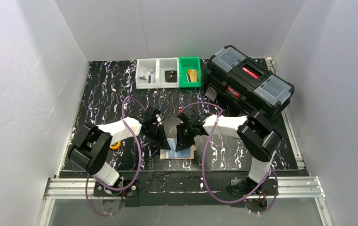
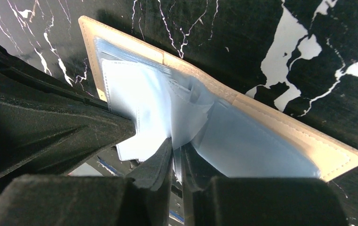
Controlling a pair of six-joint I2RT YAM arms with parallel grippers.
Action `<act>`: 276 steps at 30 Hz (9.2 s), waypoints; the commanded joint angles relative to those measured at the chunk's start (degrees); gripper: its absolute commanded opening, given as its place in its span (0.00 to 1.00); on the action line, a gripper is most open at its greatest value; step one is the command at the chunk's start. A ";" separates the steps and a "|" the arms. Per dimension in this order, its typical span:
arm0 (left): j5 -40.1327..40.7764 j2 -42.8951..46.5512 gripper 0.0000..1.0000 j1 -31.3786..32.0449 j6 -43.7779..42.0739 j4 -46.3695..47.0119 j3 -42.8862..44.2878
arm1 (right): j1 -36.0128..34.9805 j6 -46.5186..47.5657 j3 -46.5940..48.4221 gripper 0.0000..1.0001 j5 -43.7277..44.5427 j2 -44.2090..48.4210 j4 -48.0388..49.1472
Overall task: Take the credit cards out of the card holder
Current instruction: Remove the credit card from the card holder.
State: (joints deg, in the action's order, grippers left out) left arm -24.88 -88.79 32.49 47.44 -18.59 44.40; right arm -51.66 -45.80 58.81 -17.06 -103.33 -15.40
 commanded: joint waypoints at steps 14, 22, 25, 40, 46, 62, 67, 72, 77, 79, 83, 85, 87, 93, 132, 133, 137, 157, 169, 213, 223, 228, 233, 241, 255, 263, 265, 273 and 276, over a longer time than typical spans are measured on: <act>1.88 6.68 0.00 1.02 2.21 -1.19 -1.46 | -0.18 4.52 10.51 0.50 9.01 7.82 -17.27; 0.99 7.54 0.25 2.50 2.07 -1.10 0.80 | 0.58 4.56 10.37 0.51 11.72 12.17 -20.32; 0.98 7.58 0.34 3.06 2.16 -0.98 1.74 | 0.83 4.50 10.11 0.51 11.96 12.98 -20.94; 1.50 2.76 0.42 6.89 2.73 0.39 7.61 | 2.15 3.30 6.99 0.51 14.07 18.30 -21.98; 1.20 -2.14 0.42 9.29 3.53 2.00 10.43 | 2.77 2.64 4.92 0.51 14.43 20.42 -21.91; 2.57 -10.04 0.44 12.07 3.43 2.62 15.32 | 3.93 0.78 -0.70 0.51 15.80 26.60 -21.91; 5.43 -6.21 0.45 11.79 0.56 -3.00 18.16 | 4.11 0.63 -0.64 0.51 15.33 27.42 -21.30; 8.23 -0.99 0.45 9.71 -1.84 -9.22 18.38 | 4.20 0.15 -0.81 0.51 12.38 27.71 -18.30; 9.77 4.64 0.41 6.54 -3.11 -13.59 14.15 | 4.20 -0.71 -0.92 0.49 5.69 25.14 -12.34; 10.06 6.94 0.37 4.91 -3.72 -14.47 11.84 | 4.20 -1.27 -1.05 0.49 2.72 23.22 -9.32; 9.80 9.87 0.31 1.80 -5.75 -16.00 8.56 | 4.20 -2.33 -0.60 0.47 -1.20 18.70 -4.66; 9.31 10.05 0.28 0.95 -6.72 -16.06 7.66 | 4.20 -2.55 0.07 0.46 -2.71 15.88 -3.27; 8.78 9.65 0.24 0.82 -7.38 -15.63 6.95 | 4.20 -3.01 0.47 0.45 -3.84 13.75 -1.95; 6.62 5.93 0.15 0.82 -8.15 -12.72 6.08 | 4.20 -4.28 0.11 0.42 -5.35 9.03 1.23; 8.91 -4.08 0.00 2.05 -1.66 -7.77 2.31 | 4.20 -8.86 -8.80 0.29 -12.26 -0.23 15.72; 9.22 -4.10 0.00 2.05 -1.24 -7.86 2.21 | 4.22 -8.84 -8.95 0.28 -12.13 -0.04 15.70; 11.52 -3.56 0.00 2.07 0.17 -8.65 1.81 | 4.69 -8.93 -10.21 0.22 -11.91 1.06 16.11; 13.42 -3.79 0.00 2.05 1.97 -9.42 1.45 | 6.39 -10.41 -14.19 0.21 -15.76 3.92 23.59; 13.11 -3.90 0.00 2.05 2.00 -9.40 1.52 | 6.39 -10.64 -14.15 0.10 -16.08 2.36 24.41; 13.88 -5.25 0.00 1.81 1.91 -10.14 1.53 | 9.79 -10.31 -18.60 0.06 -16.57 2.07 27.82; 14.42 -5.18 0.00 1.79 2.09 -10.42 1.25 | 13.05 -7.83 -22.05 0.05 -13.91 7.71 23.72; 14.04 -4.96 0.00 1.79 1.58 -10.76 2.03 | 13.84 -7.01 -21.98 0.03 -13.27 11.06 21.19; 13.16 -4.67 0.00 1.81 0.96 -11.22 3.67 | 14.22 -6.28 -20.92 0.02 -13.02 14.28 18.39; 12.28 -2.76 0.00 1.85 -0.01 -14.26 9.02 | 14.90 -5.22 -19.31 0.02 -13.10 18.33 15.48; 7.04 4.53 0.61 0.02 -4.20 -22.05 22.42 | 17.68 -5.43 -15.50 0.01 -16.46 25.68 9.91; -7.71 10.17 0.68 -4.80 -1.89 -11.13 19.34 | 21.31 -9.58 -14.25 0.01 -23.71 30.49 13.26; -11.69 11.33 0.71 -6.19 -0.02 -6.85 17.81 | 21.86 -11.60 -13.94 0.01 -26.39 30.71 15.72; -20.57 13.80 0.72 -8.35 5.57 2.96 14.67 | 22.25 -18.85 -11.85 0.02 -31.65 30.53 24.95; -22.52 14.06 0.70 -8.77 7.12 5.15 13.78 | 22.30 -22.38 -11.70 0.02 -33.03 29.92 29.43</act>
State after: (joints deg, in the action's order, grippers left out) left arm -40.82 -77.08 24.40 51.48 -18.13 59.83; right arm -29.63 -62.48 44.29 -45.67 -73.76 5.10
